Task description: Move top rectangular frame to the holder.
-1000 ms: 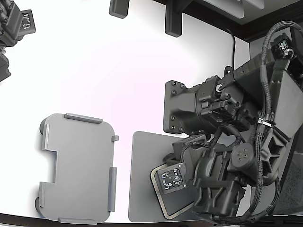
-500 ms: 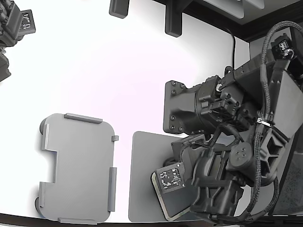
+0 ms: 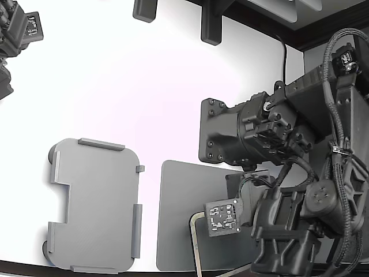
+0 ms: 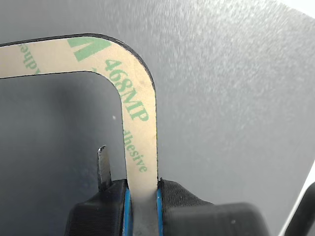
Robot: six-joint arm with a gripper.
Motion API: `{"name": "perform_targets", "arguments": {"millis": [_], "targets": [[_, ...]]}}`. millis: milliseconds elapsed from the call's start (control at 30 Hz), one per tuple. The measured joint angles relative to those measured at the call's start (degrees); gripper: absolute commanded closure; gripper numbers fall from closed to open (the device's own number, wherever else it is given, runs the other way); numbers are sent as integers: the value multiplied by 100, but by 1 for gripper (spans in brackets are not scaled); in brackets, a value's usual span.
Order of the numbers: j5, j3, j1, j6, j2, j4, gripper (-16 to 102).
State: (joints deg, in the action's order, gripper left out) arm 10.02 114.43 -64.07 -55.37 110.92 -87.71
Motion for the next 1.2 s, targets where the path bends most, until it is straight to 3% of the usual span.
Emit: {"name": "perform_targets", "arguments": {"millis": [300, 867, 1200], "targets": [[861, -1837, 809, -1890, -615, -650, 96], [756, -3208, 2610, -5897, -1951, -659, 96], [527, -4430, 2900, -6671, -3243, -659, 97]]}}
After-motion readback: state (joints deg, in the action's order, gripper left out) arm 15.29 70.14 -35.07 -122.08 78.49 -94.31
